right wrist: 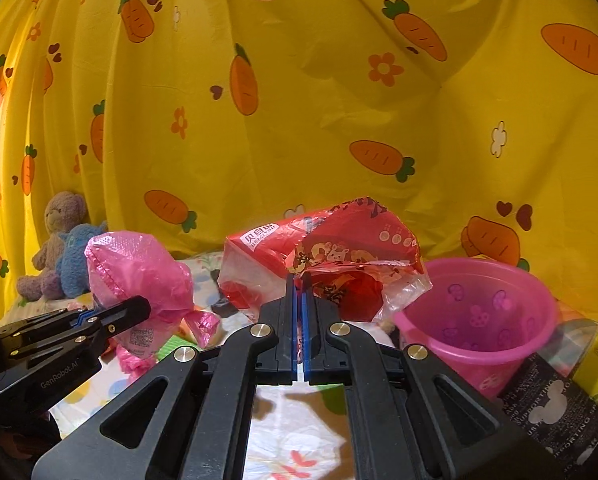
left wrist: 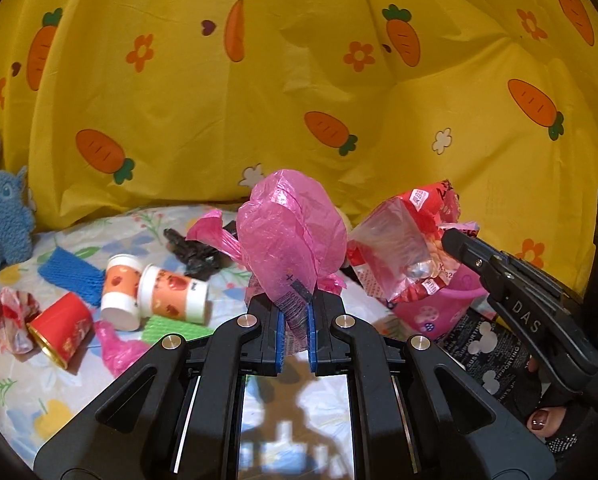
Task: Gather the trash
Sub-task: 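Carry the pink bag and red wrapper over the pink bucket with both tools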
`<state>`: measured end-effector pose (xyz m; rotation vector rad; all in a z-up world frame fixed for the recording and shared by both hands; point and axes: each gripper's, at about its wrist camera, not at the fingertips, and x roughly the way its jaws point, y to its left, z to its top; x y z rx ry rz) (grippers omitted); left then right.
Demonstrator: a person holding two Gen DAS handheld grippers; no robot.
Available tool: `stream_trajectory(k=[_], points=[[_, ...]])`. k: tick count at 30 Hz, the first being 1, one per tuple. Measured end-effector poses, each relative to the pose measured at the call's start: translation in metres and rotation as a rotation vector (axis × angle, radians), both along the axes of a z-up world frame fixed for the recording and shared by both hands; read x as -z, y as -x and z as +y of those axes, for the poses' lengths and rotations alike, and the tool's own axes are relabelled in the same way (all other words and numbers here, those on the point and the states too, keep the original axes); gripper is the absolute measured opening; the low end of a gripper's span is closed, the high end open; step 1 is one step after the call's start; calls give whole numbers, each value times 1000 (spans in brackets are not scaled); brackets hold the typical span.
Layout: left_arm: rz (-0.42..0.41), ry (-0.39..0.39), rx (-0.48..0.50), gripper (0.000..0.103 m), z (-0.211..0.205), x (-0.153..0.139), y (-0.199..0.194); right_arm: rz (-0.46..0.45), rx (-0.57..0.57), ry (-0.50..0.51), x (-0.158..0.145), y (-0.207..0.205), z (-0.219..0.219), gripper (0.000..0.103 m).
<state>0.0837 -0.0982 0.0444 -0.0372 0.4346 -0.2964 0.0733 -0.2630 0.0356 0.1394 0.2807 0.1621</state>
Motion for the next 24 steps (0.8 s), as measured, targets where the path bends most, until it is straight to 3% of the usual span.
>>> stream_trajectory(k=[13, 24], points=[[22, 22, 208, 8, -96, -14, -60, 22, 205, -27, 3, -26, -90, 3], [62, 7, 335, 8, -153, 7, -106, 73, 297, -58, 16, -52, -132, 3]])
